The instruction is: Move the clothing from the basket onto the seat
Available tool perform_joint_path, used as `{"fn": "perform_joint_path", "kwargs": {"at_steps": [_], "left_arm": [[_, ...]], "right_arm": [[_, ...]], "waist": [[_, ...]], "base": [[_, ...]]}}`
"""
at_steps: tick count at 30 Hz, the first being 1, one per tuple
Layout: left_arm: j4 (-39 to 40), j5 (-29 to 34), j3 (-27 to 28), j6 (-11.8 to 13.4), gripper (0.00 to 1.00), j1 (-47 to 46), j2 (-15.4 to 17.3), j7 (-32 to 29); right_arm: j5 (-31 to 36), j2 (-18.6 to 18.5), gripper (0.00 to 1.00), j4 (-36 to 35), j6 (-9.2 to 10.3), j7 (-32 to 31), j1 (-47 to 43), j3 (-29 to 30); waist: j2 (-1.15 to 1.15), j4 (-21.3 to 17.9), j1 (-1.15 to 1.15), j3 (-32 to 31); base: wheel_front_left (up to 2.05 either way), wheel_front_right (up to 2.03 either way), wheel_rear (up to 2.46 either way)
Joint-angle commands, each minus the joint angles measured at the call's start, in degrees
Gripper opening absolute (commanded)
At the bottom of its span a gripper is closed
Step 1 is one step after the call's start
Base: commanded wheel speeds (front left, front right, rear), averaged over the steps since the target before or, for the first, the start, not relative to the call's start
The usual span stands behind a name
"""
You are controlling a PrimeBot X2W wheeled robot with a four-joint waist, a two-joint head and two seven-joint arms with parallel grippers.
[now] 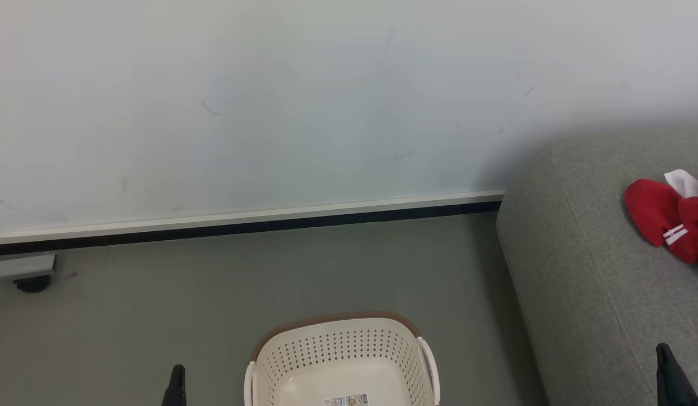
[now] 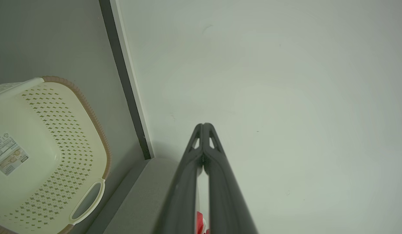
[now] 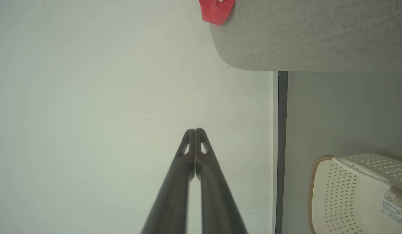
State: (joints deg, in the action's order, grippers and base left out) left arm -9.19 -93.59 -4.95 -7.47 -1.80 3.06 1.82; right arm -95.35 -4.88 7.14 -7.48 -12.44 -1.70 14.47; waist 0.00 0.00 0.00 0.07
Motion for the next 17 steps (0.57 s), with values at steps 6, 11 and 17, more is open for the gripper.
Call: {"fn": "perform_joint_path", "kwargs": {"at_steps": [6, 11, 17], "left_arm": [[-0.2, 0.3, 0.1, -0.1, 0.00, -0.4, 0.0, -0.2], [-0.2, 0.4, 0.2, -0.1, 0.00, -0.4, 0.0, -0.2], [-0.2, 0.4, 0.2, -0.1, 0.00, -0.4, 0.0, -0.2]], "right_arm": [[0.3, 0.3, 0.00, 0.2, -0.02, -0.2, 0.4, 0.2], [0.4, 0.3, 0.00, 0.2, -0.01, -0.4, 0.4, 0.3], [0.5, 0.4, 0.00, 0.2, -0.02, -0.5, 0.5, 0.4]], "waist": [[0.00, 0.0, 0.00, 0.0], [0.00, 0.0, 0.00, 0.0], [0.00, 0.0, 0.00, 0.0]], "base": [[0.00, 0.00, 0.00], [0.00, 0.00, 0.00], [0.00, 0.00, 0.00]]}}
